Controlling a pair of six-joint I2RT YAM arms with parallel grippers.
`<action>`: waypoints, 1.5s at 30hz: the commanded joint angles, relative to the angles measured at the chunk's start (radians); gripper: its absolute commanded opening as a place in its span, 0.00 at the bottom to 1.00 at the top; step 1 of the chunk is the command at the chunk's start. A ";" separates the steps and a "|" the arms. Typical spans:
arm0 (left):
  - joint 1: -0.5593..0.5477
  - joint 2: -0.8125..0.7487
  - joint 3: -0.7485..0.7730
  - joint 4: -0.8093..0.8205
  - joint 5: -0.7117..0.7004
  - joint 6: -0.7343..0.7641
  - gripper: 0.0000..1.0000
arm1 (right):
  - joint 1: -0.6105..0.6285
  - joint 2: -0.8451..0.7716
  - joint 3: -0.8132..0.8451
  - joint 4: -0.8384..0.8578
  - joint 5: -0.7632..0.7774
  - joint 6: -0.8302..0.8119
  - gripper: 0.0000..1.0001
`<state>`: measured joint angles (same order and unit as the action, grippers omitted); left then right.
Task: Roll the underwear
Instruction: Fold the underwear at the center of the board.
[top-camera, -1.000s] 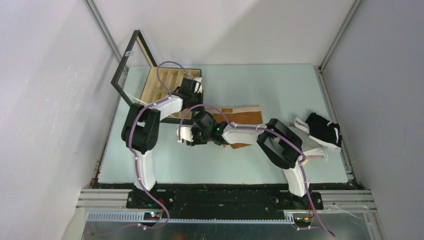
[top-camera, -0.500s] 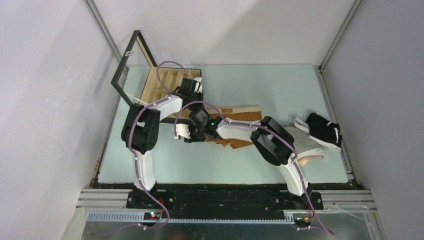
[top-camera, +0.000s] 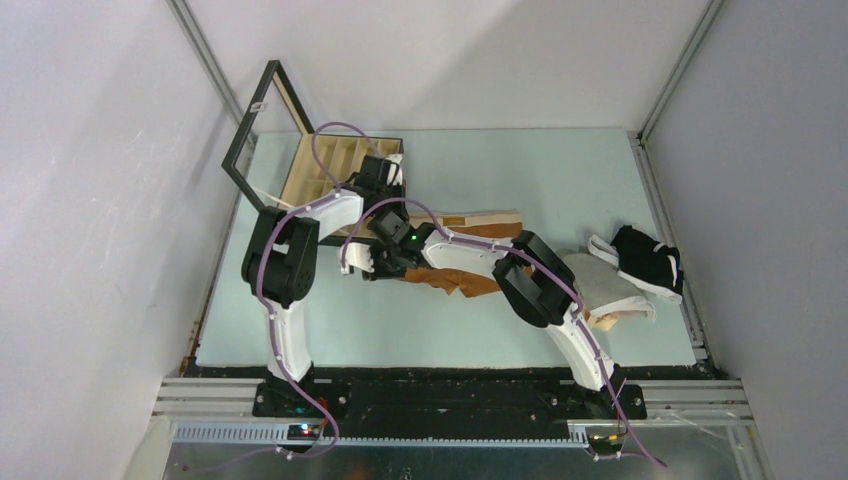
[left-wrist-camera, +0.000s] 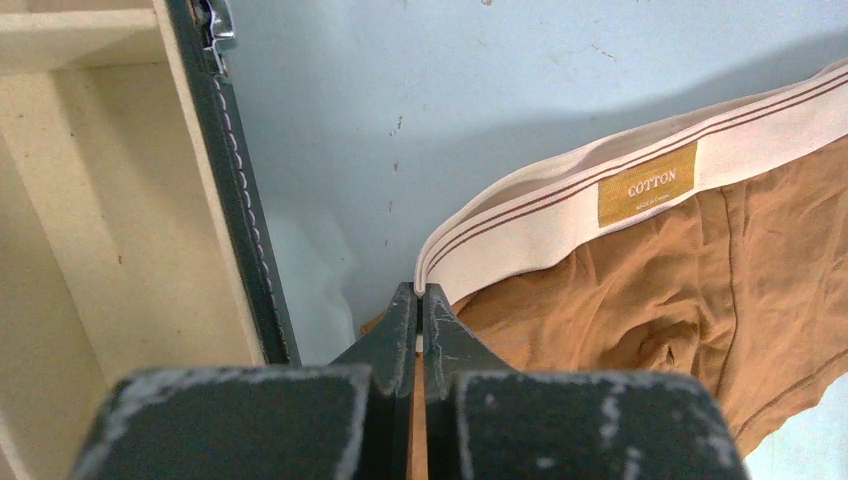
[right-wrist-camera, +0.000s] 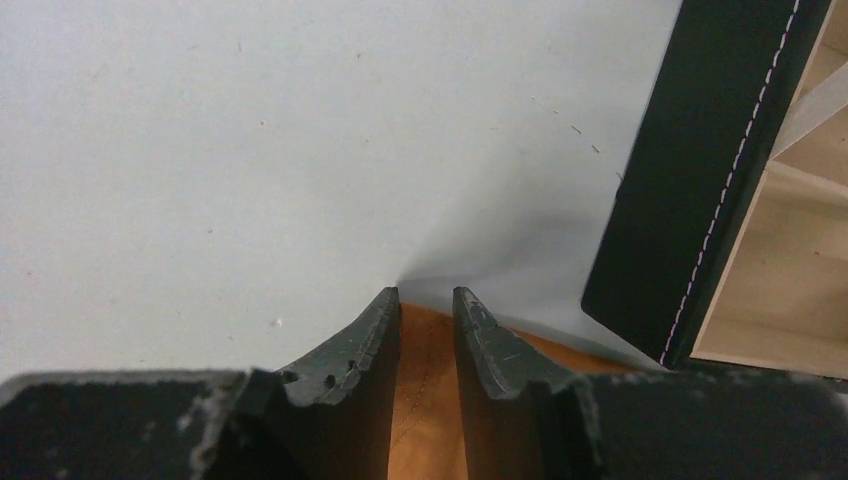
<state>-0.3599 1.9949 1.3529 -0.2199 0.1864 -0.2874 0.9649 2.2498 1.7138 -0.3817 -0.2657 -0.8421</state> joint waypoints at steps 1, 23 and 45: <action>-0.008 -0.067 0.006 0.011 0.001 0.014 0.00 | 0.004 0.014 0.004 -0.093 0.027 0.045 0.32; 0.032 -0.182 -0.028 -0.013 0.009 0.023 0.00 | 0.019 -0.183 -0.043 -0.059 -0.311 0.187 0.00; -0.017 -0.194 0.093 -0.162 -0.077 -0.042 0.00 | -0.108 -0.469 -0.346 0.088 -0.451 0.440 0.00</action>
<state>-0.3443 1.7611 1.3743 -0.3977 0.1791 -0.3103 0.9005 1.8690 1.4189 -0.3172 -0.6640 -0.4454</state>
